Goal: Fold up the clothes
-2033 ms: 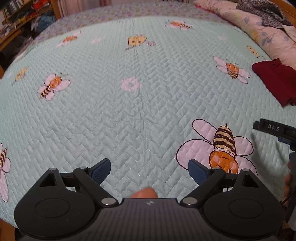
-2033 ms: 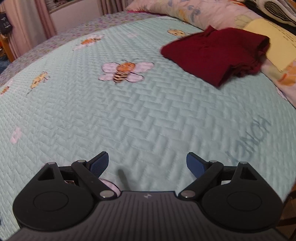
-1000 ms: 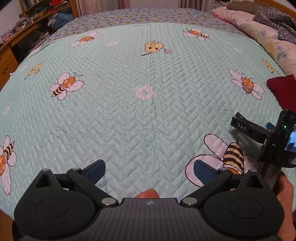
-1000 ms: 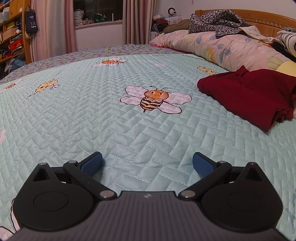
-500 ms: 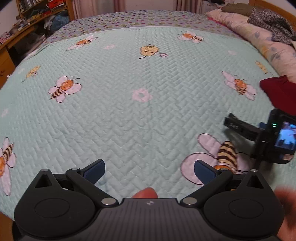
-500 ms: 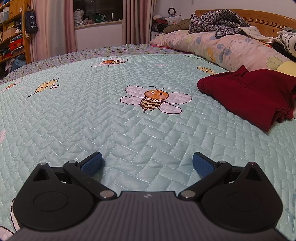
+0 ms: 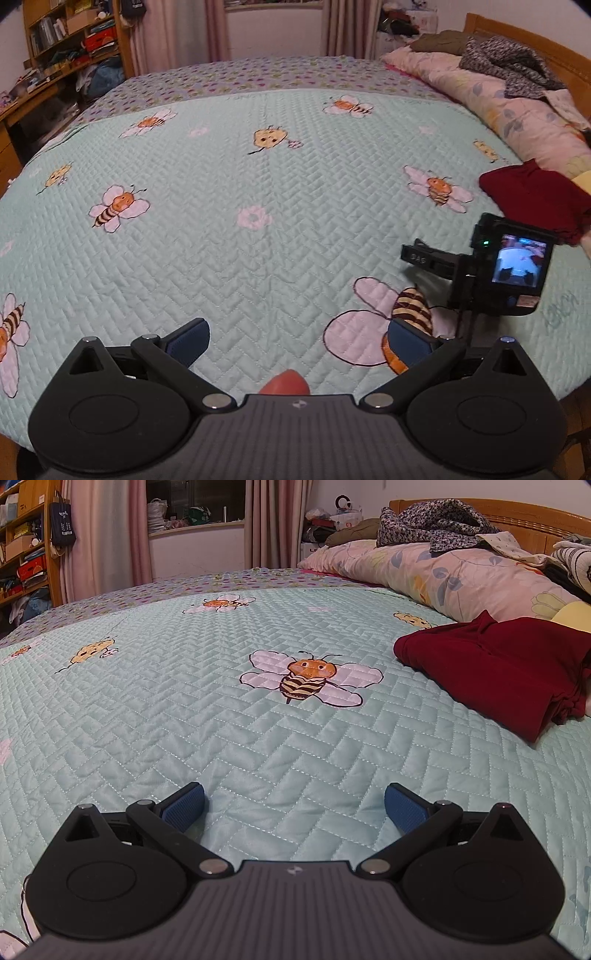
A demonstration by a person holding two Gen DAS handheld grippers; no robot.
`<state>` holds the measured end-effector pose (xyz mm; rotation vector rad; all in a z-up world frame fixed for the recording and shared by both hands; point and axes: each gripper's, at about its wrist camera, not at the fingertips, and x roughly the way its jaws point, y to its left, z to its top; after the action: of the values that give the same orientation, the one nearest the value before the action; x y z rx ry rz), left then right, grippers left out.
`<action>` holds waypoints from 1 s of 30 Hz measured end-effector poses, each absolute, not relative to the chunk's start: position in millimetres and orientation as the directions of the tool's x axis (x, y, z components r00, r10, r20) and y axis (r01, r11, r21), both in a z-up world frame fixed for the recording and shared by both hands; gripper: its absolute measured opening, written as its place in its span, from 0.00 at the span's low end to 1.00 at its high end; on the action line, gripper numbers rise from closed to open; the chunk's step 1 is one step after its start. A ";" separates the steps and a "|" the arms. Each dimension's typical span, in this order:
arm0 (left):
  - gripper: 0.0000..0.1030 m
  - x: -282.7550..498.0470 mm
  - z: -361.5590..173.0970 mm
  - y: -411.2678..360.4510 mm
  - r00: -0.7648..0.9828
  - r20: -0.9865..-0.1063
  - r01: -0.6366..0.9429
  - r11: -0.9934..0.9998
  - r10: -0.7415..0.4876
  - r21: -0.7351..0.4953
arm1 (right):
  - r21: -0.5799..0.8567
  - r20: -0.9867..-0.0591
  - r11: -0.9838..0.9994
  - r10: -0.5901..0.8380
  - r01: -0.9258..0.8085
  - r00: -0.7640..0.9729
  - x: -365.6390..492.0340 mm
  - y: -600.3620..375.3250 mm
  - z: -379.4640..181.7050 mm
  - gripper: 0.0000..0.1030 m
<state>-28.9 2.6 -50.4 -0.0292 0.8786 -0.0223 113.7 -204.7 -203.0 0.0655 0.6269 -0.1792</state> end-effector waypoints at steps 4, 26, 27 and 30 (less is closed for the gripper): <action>1.00 -39.2 -42.6 8.4 0.696 -0.708 0.043 0.991 -0.120 -0.126 | 0.007 -0.589 0.982 -0.147 0.186 0.795 113.6 -204.7 -202.9 1.00; 1.00 -126.2 22.6 9.1 0.774 -0.300 0.500 0.829 -0.558 -0.253 | 0.006 -0.589 0.982 -0.147 0.187 0.795 113.7 -204.5 -202.9 1.00; 1.00 -133.7 28.0 5.9 0.783 -0.276 0.511 0.829 -0.558 -0.225 | 0.006 -0.589 0.982 -0.147 0.187 0.795 113.7 -204.4 -202.9 1.00; 1.00 -143.0 35.4 -2.8 0.804 -0.251 0.504 0.842 -0.539 -0.192 | 0.006 -0.588 0.982 -0.147 0.187 0.795 113.6 -204.4 -202.9 1.00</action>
<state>-143.0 -2.8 35.4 -0.1177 0.3034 -0.5597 113.6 -204.4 -202.9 0.0654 0.6267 -0.1797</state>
